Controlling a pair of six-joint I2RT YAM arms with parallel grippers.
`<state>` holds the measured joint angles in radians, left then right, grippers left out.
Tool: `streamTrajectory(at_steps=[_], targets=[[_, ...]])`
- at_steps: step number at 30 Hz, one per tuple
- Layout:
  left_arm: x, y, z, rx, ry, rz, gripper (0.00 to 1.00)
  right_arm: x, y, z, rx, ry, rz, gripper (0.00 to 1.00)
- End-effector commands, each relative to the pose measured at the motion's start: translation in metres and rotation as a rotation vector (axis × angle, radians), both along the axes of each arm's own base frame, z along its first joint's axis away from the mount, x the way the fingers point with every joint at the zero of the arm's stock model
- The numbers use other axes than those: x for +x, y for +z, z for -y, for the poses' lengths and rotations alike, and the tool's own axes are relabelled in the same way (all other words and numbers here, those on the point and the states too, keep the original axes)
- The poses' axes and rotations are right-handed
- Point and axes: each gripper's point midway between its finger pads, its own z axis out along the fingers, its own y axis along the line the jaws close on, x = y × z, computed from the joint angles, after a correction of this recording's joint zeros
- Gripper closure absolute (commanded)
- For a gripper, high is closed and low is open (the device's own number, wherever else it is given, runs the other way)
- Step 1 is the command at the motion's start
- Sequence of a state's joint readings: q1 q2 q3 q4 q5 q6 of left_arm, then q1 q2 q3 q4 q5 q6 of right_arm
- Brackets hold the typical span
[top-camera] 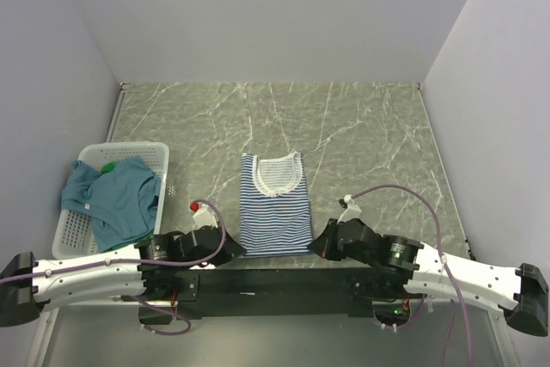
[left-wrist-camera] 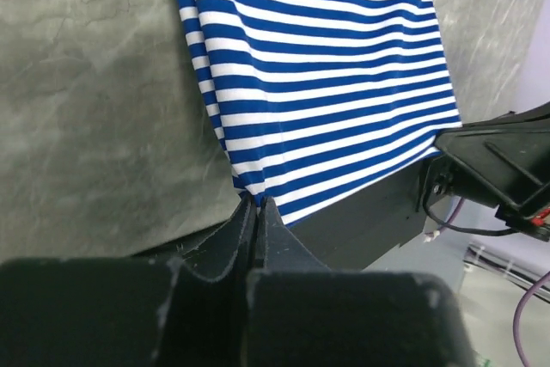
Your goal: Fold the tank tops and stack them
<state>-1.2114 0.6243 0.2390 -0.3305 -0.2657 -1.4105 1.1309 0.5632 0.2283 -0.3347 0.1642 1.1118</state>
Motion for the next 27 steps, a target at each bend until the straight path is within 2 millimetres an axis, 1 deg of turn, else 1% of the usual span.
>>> streamTrajectory(at_steps=[1,2,3,5,6,7,8,9,10,11,12,13,14,15,17,18,19,20,21,22,23,24,25,26,27], targets=[[0.009,0.028,-0.001,0.004,0.071,0.032,0.99,0.008,0.024,0.004,0.018,-0.066,0.025,1.00],[0.010,0.029,-0.002,0.025,0.072,0.035,0.99,0.009,0.029,0.004,0.021,-0.068,0.034,1.00],[0.013,0.041,0.002,0.007,0.076,0.049,0.99,0.012,0.040,0.003,0.026,-0.067,0.050,1.00],[0.017,0.049,0.002,0.015,0.085,0.074,0.99,0.017,0.050,0.004,0.017,-0.084,0.079,1.00],[0.020,0.055,0.001,0.017,0.097,0.083,0.99,0.020,0.061,0.002,0.023,-0.083,0.097,1.00],[0.024,0.059,-0.001,0.019,0.118,0.101,0.99,0.022,0.065,0.002,0.017,-0.083,0.106,1.00],[0.027,0.068,0.000,0.007,0.130,0.114,1.00,0.027,0.069,0.003,0.002,-0.095,0.130,1.00],[0.030,0.071,-0.002,0.008,0.145,0.126,0.99,0.031,0.080,0.002,0.011,-0.108,0.150,1.00],[0.034,0.076,-0.003,0.009,0.157,0.148,0.99,0.034,0.082,0.002,-0.005,-0.113,0.158,1.00],[0.037,0.081,-0.003,0.007,0.166,0.162,1.00,0.037,0.088,0.001,-0.006,-0.115,0.171,1.00],[0.042,0.091,-0.002,-0.004,0.179,0.178,0.99,0.042,0.100,-0.002,0.003,-0.112,0.197,1.00],[0.046,0.095,-0.003,0.003,0.185,0.197,0.99,0.047,0.104,-0.003,0.001,-0.120,0.206,1.00],[0.050,0.098,-0.002,0.011,0.192,0.208,0.99,0.050,0.104,-0.005,-0.016,-0.119,0.206,1.00],[0.057,0.105,-0.002,0.006,0.207,0.220,0.99,0.053,0.114,-0.010,-0.003,-0.101,0.224,1.00],[0.066,0.109,0.002,0.017,0.192,0.245,0.99,0.061,0.115,-0.011,-0.018,-0.108,0.225,1.00],[0.074,0.115,0.002,0.007,0.204,0.244,0.99,0.066,0.121,-0.013,-0.011,-0.103,0.245,1.00],[0.079,0.113,0.001,0.031,0.194,0.256,0.99,0.067,0.120,-0.016,-0.013,-0.087,0.235,1.00],[0.085,0.121,0.004,0.013,0.197,0.272,1.00,0.077,0.121,-0.012,-0.016,-0.112,0.237,1.00],[0.094,0.123,0.001,0.007,0.213,0.272,0.99,0.083,0.126,-0.012,-0.006,-0.111,0.253,1.00],[0.100,0.122,0.000,0.024,0.205,0.281,0.99,0.090,0.125,-0.010,-0.003,-0.116,0.242,1.00],[0.106,0.131,0.004,-0.005,0.203,0.297,0.99,0.095,0.126,-0.009,-0.004,-0.110,0.250,1.00],[0.115,0.133,0.000,-0.009,0.216,0.296,0.99,0.101,0.130,-0.009,0.003,-0.115,0.260,1.00],[0.121,0.129,-0.001,0.014,0.208,0.299,1.00,0.105,0.126,-0.011,-0.010,-0.101,0.245,1.00],[0.129,0.137,0.001,-0.001,0.213,0.314,0.99,0.114,0.125,-0.006,-0.024,-0.118,0.250,1.00],[0.138,0.139,-0.002,0.003,0.211,0.320,0.99,0.120,0.131,-0.008,-0.016,-0.119,0.261,1.00]])
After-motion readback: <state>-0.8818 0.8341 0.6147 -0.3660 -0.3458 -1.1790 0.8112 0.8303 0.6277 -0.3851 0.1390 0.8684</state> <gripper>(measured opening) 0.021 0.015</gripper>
